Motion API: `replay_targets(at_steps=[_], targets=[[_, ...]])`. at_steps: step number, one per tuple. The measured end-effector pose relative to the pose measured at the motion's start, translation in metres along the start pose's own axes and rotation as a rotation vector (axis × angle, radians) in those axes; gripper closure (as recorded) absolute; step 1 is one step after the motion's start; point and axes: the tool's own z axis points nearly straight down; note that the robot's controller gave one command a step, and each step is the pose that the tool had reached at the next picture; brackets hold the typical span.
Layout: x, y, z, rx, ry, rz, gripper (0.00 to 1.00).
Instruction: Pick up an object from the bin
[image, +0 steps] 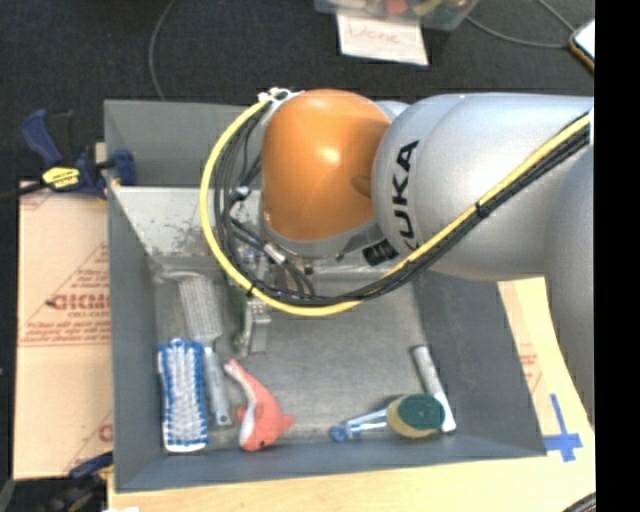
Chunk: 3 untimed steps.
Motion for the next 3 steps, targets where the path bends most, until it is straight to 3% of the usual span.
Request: replay_targets(at_steps=[1,2,3], targets=[[-0.002,-0.001,-0.004,-0.001,-0.007,0.005,0.00],[-0.038,-0.029,0.081,0.001,-0.011,-0.228,0.00],[-0.058,-0.052,0.167,-0.002,-0.012,-0.198,0.00]])
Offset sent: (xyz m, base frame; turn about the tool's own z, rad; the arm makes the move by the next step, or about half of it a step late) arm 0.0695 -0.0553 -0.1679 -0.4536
